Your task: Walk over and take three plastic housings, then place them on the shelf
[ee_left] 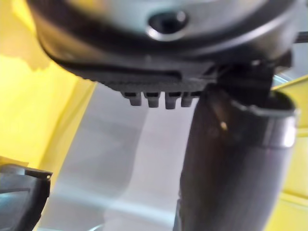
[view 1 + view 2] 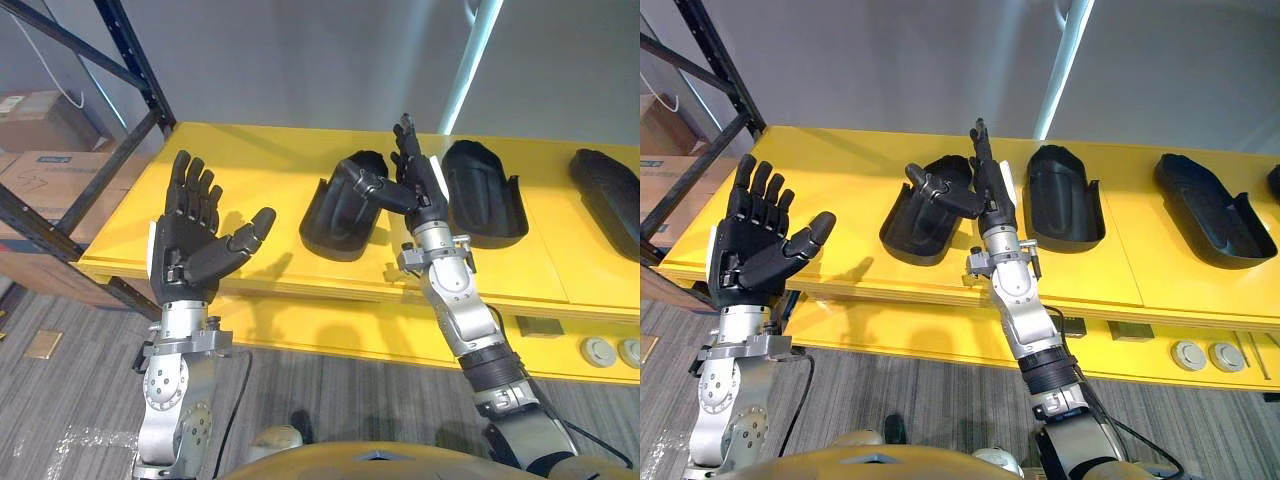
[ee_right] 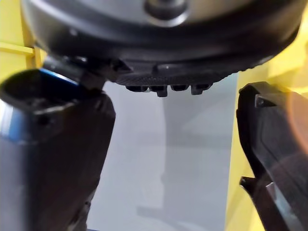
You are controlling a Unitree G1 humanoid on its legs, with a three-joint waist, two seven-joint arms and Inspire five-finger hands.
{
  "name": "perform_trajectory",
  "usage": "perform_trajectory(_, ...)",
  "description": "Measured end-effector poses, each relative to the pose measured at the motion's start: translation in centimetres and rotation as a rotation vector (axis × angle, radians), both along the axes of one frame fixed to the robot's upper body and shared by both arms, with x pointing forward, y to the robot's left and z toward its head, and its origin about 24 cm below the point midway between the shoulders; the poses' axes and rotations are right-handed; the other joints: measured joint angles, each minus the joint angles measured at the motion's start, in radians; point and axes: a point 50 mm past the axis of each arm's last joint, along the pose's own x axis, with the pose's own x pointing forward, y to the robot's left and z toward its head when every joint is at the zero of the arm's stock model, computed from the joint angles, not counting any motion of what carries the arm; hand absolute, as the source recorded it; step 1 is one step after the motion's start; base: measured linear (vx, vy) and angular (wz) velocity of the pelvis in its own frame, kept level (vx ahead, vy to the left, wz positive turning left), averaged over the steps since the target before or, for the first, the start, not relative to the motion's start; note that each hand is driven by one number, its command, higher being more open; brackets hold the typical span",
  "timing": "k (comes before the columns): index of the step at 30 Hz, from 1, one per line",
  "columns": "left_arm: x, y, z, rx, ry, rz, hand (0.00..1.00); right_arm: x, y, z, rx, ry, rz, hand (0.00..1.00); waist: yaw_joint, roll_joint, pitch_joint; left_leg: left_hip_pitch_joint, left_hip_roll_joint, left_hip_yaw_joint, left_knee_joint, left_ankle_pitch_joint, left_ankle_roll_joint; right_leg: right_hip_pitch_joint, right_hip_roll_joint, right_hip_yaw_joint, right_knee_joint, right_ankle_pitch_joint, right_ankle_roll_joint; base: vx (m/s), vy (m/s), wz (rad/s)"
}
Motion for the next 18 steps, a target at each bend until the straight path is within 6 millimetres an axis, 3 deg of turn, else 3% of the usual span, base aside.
perform_trajectory(3,0.0,-0.1,-0.1,-0.001,0.004,-0.003,1.00,0.0,0.3,0.1,-0.024,-0.019,-0.047,1.00,-0.001,0.001,0.001,-0.017,-0.005,0.007,0.000,-0.003,0.008,-0.019,-0.008,0.000,0.008,-0.006,-0.001,-0.06,0.015,-0.03)
perform_trajectory(8,0.4,-1.0,-1.0,-0.018,0.043,-0.033,1.00,1.4,0.3,3.2,-0.065,-0.139,-0.114,1.00,-0.007,0.025,0.049,-0.109,-0.004,0.020,0.054,-0.004,0.015,-0.123,-0.049,-0.001,0.114,-0.043,0.004,-0.05,0.025,0.08)
perform_trajectory(12,0.5,-1.1,-1.0,-0.022,0.043,-0.037,1.00,1.9,0.3,4.7,-0.060,-0.188,-0.121,1.00,-0.003,0.027,0.085,-0.124,0.005,0.049,0.070,0.000,0.017,-0.146,-0.066,-0.009,0.159,-0.066,0.002,-0.01,0.008,0.14)
perform_trajectory(18,0.5,-1.1,-1.0,-0.023,0.043,-0.034,1.00,2.1,0.6,5.2,-0.070,-0.198,-0.095,1.00,0.001,0.027,0.090,-0.116,-0.003,0.044,0.069,0.018,0.030,-0.150,-0.089,-0.012,0.198,-0.090,0.002,0.06,0.007,0.07)
